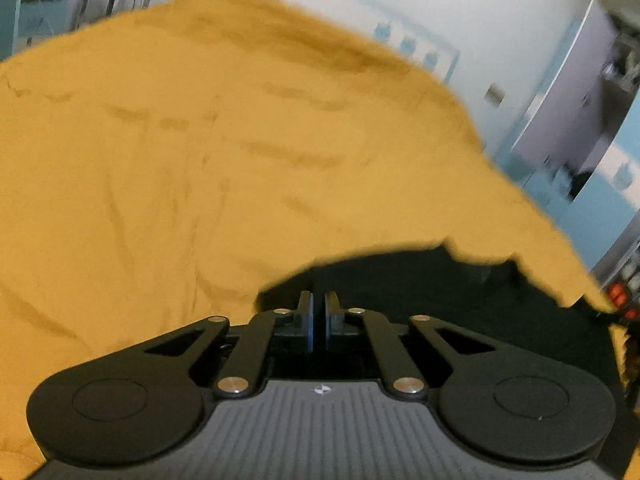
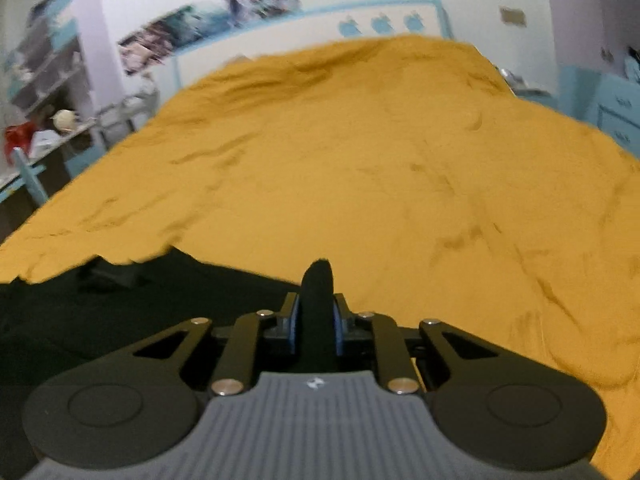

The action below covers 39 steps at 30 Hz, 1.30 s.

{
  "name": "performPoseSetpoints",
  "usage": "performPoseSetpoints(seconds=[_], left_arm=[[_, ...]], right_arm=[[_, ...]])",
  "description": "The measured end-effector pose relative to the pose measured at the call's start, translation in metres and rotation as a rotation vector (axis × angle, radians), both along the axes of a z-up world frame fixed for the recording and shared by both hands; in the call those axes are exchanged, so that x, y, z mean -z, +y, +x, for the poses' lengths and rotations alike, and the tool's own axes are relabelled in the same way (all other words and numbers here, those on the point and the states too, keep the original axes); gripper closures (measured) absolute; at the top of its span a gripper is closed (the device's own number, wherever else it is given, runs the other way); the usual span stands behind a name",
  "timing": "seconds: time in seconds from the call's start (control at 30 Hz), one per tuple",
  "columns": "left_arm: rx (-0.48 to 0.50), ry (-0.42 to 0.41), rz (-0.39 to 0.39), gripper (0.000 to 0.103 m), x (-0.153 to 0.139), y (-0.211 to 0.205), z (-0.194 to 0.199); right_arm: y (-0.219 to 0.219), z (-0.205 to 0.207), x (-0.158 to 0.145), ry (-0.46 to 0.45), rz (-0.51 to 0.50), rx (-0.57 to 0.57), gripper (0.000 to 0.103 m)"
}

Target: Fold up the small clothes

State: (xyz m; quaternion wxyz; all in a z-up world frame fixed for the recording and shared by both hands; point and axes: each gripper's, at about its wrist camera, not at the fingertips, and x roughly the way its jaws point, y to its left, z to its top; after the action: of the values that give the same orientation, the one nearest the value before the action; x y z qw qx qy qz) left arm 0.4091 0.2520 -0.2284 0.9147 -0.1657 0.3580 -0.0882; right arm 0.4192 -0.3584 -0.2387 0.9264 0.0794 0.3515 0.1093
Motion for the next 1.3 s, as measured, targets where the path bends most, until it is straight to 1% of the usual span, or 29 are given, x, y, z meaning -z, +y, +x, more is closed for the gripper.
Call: performPoseSetpoints(seconds=[0.03,0.07,0.13,0.17,0.23,0.27,0.3,0.33,0.4,0.43,0.5,0.53,0.57,0.63,0.67,0.7,0.77,0.8,0.87,0.9,0.93,0.97,1.0,1.03,1.1,1.13,1.2,1.27,1.3], left_arm=[[0.005,0.012,0.035,0.097,0.005,-0.004,0.0],[0.005,0.021,0.052,0.096,0.009,-0.007,0.0],[-0.015,0.03,0.059,0.088,0.01,-0.006,-0.001],[-0.022,0.031,0.061,0.087,0.008,-0.005,-0.004],[-0.04,0.023,0.06,0.086,-0.002,-0.002,-0.009],[-0.059,0.008,0.062,0.086,-0.011,-0.001,-0.013],[-0.085,-0.019,0.071,0.087,-0.021,-0.001,-0.02],[-0.095,-0.053,0.067,0.087,-0.031,-0.001,-0.03],[-0.055,-0.117,0.009,0.087,-0.051,-0.004,-0.055],[-0.027,-0.134,-0.026,0.087,-0.059,-0.008,-0.069],[0.048,-0.156,-0.08,0.086,-0.069,-0.026,-0.098],[0.08,-0.152,-0.086,0.085,-0.07,-0.035,-0.109],[0.112,-0.139,-0.085,0.085,-0.068,-0.048,-0.123],[0.159,-0.105,-0.093,0.085,-0.06,-0.063,-0.141],[0.17,-0.078,-0.098,0.084,-0.054,-0.07,-0.15],[0.175,-0.057,-0.103,0.084,-0.048,-0.075,-0.159],[0.169,-0.02,-0.082,0.08,-0.036,-0.079,-0.168],[0.151,0.002,-0.071,0.08,-0.029,-0.078,-0.171],[0.108,0.055,-0.074,0.079,-0.017,-0.069,-0.172],[0.075,0.08,-0.085,0.079,-0.011,-0.063,-0.172],[0.051,0.093,-0.085,0.081,-0.006,-0.059,-0.173],[0.034,0.1,-0.074,0.085,-0.001,-0.054,-0.173],[0.015,0.109,-0.065,0.092,0.002,-0.052,-0.175],[-0.006,0.123,-0.055,0.096,0.005,-0.049,-0.176],[-0.047,0.126,-0.038,0.096,0.006,-0.045,-0.182],[-0.065,0.124,-0.016,0.096,0.007,-0.045,-0.185],[-0.068,0.128,0.005,0.096,0.011,-0.046,-0.191],[-0.074,0.138,-0.018,0.096,0.014,-0.042,-0.187],[-0.076,0.141,-0.03,0.096,0.013,-0.042,-0.185]], right_arm=[[0.001,0.001,0.006,0.015,-0.003,0.007,0.092],[0.002,0.001,0.011,0.019,-0.008,0.014,0.091],[0.004,-0.001,0.013,0.01,-0.021,0.026,0.088],[0.003,-0.001,0.012,0.005,-0.022,0.037,0.086],[-0.003,-0.003,0.005,-0.018,-0.033,0.078,0.069],[-0.006,-0.008,-0.001,-0.042,-0.034,0.103,0.067],[-0.008,-0.017,-0.009,-0.071,-0.022,0.115,0.067],[-0.012,-0.027,-0.018,-0.092,0.008,0.112,0.067],[-0.018,-0.052,-0.037,-0.103,0.107,0.087,0.065],[-0.02,-0.066,-0.043,-0.094,0.147,0.061,0.061],[-0.022,-0.095,-0.051,-0.077,0.171,0.016,0.055],[-0.02,-0.112,-0.053,-0.067,0.163,-0.017,0.05],[-0.02,-0.126,-0.053,-0.06,0.146,-0.033,0.048],[-0.019,-0.154,-0.051,-0.043,0.097,-0.039,0.041],[-0.02,-0.167,-0.048,-0.029,0.074,-0.035,0.041],[-0.023,-0.179,-0.044,-0.014,0.062,-0.024,0.04],[-0.032,-0.198,-0.033,0.037,0.087,-0.006,0.038],[-0.036,-0.204,-0.027,0.064,0.107,0.0,0.038],[-0.042,-0.207,-0.017,0.12,0.133,0.005,0.038],[-0.043,-0.209,-0.014,0.141,0.143,-0.002,0.048],[-0.043,-0.21,-0.012,0.15,0.144,-0.009,0.078],[-0.044,-0.21,-0.012,0.158,0.134,-0.002,0.092],[-0.046,-0.209,-0.012,0.162,0.134,0.007,0.096],[-0.048,-0.21,-0.017,0.159,0.145,0.024,0.099],[-0.049,-0.213,-0.028,0.131,0.122,0.036,0.102],[-0.048,-0.213,-0.029,0.137,0.102,0.037,0.102],[-0.049,-0.211,-0.018,0.187,0.084,0.042,0.102],[-0.047,-0.21,-0.003,0.198,0.048,0.032,0.102],[-0.048,-0.21,-0.001,0.196,0.062,0.043,0.101]])
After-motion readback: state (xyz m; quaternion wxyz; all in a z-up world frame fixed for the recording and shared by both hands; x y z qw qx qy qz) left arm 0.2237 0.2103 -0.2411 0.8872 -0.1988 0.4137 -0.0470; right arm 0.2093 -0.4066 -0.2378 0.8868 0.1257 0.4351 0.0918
